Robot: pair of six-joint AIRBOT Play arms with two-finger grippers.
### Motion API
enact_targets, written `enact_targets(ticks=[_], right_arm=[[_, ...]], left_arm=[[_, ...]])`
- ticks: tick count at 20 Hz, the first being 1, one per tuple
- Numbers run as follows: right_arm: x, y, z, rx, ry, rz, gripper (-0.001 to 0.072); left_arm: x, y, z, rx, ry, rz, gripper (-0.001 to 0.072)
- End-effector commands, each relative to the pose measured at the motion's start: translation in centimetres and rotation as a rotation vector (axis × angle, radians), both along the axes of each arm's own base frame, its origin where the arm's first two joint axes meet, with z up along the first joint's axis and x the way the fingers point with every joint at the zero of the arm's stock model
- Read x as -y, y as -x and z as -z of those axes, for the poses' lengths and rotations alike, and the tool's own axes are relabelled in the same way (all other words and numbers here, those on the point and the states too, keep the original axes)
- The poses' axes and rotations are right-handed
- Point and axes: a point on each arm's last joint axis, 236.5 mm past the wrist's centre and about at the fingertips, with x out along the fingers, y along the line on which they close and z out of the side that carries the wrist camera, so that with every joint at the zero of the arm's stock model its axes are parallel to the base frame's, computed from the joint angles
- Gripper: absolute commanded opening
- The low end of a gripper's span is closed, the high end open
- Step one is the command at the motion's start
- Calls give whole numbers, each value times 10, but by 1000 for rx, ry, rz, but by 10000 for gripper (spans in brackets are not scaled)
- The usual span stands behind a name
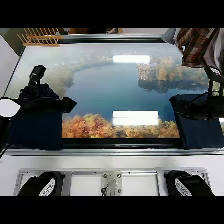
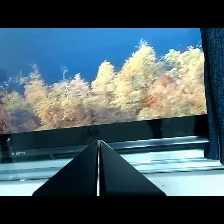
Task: Fold the clothes and pants, and hang the long-sleeved shirts on hangers.
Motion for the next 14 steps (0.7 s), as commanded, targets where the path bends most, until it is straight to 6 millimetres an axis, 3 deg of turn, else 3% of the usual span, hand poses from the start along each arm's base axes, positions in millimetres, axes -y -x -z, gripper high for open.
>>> enact_targets(ticks=[1, 4, 7, 11, 14], right_arm=[[0, 0, 0, -1, 0, 1, 47], [0, 0, 0, -1, 0, 1, 47], [0, 0, 0, -1, 0, 1, 47], [0, 0, 0, -1, 0, 1, 47], [0, 0, 0, -1, 0, 1, 46]], left_arm=[[-89, -33, -1, 77, -252, -178, 716], [-191, -39, 27, -27, -454, -364, 716], [-250, -45, 80, -141, -444, -492, 716], [-281, -56, 150, -229, -425, -537, 717], [-286, -72, 179, -214, -424, -531, 717]])
